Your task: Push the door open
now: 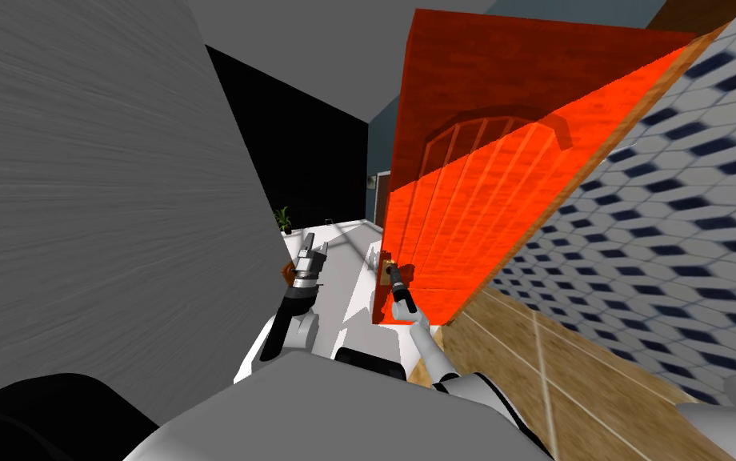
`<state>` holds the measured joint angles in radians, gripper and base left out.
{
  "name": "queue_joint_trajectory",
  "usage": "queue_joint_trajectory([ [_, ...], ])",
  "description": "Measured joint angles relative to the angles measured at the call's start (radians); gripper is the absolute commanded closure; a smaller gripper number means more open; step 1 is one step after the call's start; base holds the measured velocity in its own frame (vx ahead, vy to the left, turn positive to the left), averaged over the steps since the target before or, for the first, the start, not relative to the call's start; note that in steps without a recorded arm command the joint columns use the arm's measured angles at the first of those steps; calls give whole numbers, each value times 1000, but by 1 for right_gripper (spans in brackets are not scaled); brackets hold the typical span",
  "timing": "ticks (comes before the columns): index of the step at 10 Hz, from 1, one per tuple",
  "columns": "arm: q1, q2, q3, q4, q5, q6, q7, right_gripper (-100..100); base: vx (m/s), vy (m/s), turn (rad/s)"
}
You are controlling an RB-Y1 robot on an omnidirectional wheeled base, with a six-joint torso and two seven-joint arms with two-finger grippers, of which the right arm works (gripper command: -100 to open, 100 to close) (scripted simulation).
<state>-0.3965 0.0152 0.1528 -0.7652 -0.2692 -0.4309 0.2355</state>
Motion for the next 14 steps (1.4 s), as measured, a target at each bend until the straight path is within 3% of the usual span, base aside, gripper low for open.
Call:
queue_joint_trajectory([
  [1, -10, -10, -22, -1, -3, 0, 8, 100, 159, -48, -61],
  [2, -23, -28, -39, 25, -4, -18, 8, -100, -36, -31, 31],
  [3, -15, -42, -39, 15, -13, -21, 13, -100, -189, -28, 17],
  [6, -28, -54, -36, 31, -36, -23, 25, -100, -244, -38, 27],
  [8, -34, -40, -34, 36, -59, -24, 38, -100, -277, 17, 46],
  [9, -48, -25, -32, 60, -71, -35, 38, -100, -168, 24, 15],
  [10, -35, -16, -33, 35, -75, -26, 45, -100, -147, 75, 36],
  [12, -29, 21, -34, 16, -88, -15, 59, -100, -107, 80, 22],
  [13, -28, 23, -33, 14, -89, -11, 60, -100, 53, -62, -7],
  [14, -24, 6, -31, 12, -88, -14, 58, -100, 158, -70, 16],
])
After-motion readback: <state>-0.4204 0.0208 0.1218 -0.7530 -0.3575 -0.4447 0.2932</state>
